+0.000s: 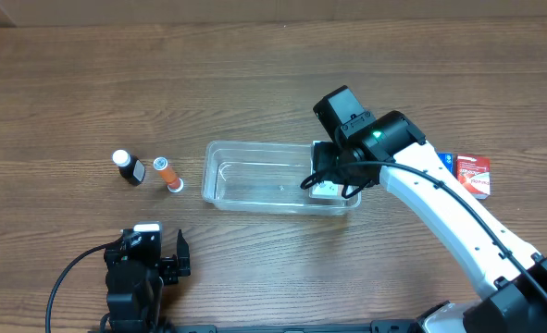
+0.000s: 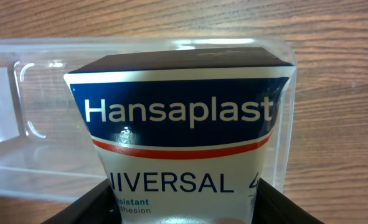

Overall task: Pack container
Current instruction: 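Carry the Hansaplast box left and lower it into the container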

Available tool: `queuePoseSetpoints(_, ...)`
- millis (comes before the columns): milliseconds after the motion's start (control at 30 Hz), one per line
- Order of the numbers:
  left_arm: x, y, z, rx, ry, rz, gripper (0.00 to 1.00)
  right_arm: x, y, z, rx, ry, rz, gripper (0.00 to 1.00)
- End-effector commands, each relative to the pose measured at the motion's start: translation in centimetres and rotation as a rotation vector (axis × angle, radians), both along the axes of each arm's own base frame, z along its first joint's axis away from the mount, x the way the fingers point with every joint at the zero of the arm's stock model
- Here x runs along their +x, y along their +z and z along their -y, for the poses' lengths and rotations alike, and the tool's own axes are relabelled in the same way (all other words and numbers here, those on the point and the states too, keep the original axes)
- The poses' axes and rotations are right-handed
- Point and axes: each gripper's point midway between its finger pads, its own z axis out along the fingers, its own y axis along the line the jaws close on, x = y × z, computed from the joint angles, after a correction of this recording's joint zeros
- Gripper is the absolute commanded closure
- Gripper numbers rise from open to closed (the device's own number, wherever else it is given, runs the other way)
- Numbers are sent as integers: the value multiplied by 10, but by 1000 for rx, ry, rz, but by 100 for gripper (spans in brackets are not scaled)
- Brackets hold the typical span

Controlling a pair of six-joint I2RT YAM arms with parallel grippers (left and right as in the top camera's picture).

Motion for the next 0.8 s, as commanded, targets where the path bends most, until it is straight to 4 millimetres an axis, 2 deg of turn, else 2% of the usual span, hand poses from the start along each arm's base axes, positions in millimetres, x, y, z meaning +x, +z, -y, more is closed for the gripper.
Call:
queuePoseSetpoints(0,1,0,1,11,-14,7,0,10,-7,4,-36,-18,11,38)
queuePoseSetpoints(200,1,0,1,11,-14,7,0,21,-31,11,-88,-42,-23,37)
queuePoseSetpoints(300,1,0,1,11,-14,7,0,21,-40,13,-101,-47,-46,31)
queuePoseSetpoints(333,1,0,1,11,-14,7,0,21,-40,13,-101,-46,-46,26)
queuePoseSetpoints(433,1,0,1,11,-14,7,0,19,-40,14,-105,-47,-54,18)
queuePoseSetpoints(533,1,0,1,11,-14,7,0,18,-35,15,-102,-47,-47,17)
queuePoseSetpoints(667,1,0,1,11,-14,7,0,22,-13,13,-61,-41,28,12)
queuePoseSetpoints(767,1,0,1,11,-14,7,0,24,-10,11,-52,-40,44,11)
